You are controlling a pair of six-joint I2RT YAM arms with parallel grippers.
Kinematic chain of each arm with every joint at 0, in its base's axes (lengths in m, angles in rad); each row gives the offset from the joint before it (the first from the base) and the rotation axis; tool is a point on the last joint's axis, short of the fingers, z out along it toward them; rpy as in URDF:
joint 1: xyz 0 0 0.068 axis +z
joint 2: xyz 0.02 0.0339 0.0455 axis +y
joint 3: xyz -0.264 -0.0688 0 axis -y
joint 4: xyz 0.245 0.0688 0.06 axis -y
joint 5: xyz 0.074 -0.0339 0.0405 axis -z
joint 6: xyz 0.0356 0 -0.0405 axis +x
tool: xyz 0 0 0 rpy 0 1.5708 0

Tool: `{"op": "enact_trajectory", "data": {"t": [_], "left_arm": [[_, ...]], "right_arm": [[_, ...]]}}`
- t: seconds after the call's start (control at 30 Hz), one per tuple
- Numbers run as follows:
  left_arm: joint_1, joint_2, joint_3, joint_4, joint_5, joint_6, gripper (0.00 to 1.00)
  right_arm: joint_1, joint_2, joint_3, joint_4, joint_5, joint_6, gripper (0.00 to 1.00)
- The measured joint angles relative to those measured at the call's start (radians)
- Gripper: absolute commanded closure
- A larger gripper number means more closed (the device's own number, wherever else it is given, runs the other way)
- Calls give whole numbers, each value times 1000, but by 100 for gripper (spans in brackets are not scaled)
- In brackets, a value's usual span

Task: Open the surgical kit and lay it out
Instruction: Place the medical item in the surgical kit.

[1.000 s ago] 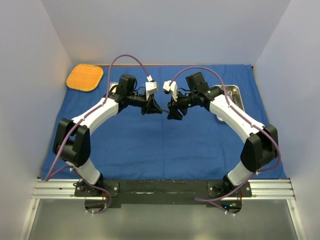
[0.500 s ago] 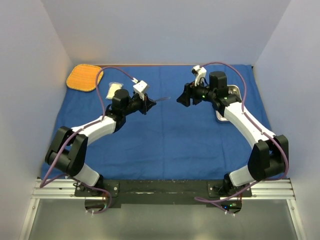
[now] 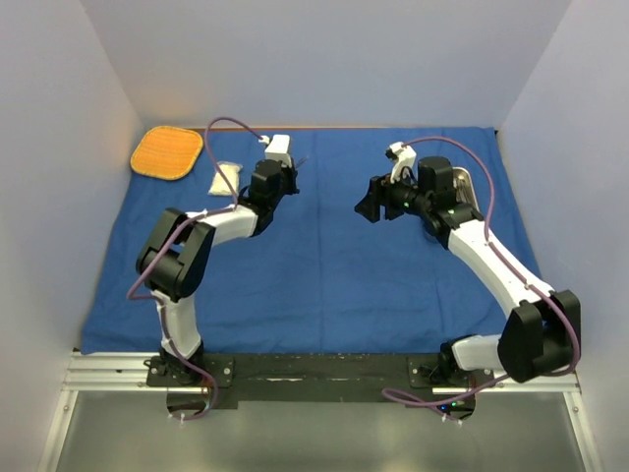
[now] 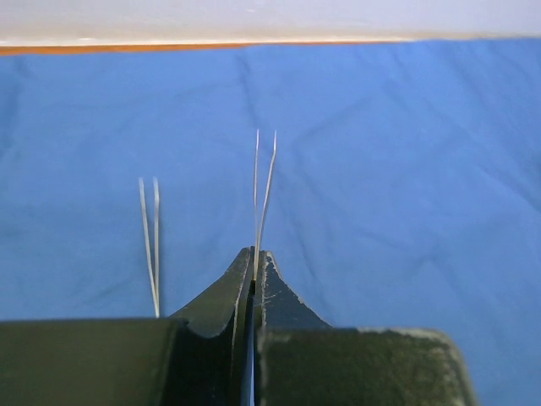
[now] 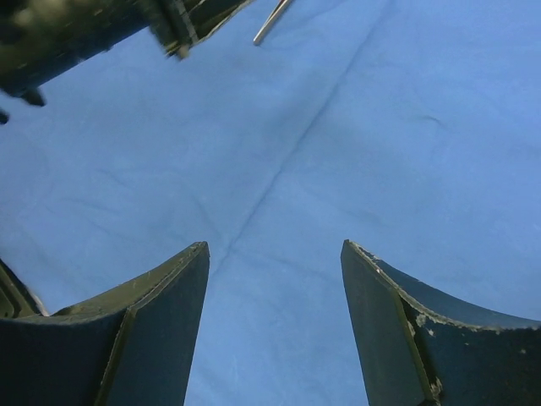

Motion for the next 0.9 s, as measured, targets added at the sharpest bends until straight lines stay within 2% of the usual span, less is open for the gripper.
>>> {"op": "enact_trajectory", "data": {"t": [0.2,0.37,0.5,0.9], "left_arm": [[0,68,90,-34,-91,-16,100],[0,137,178,-101,-130,-40,100],[0,174,212,-147,-144,-54,100],[-2,248,282,-254,-174,-105,100]], "right_arm": [[0,-49,-39,-8,33,-16,28],[13,-64,-58,-31,99,-34,15],[33,-68,-61,-46,171,-47,9],[80,-108,-66,-92,346,-101,4]]}}
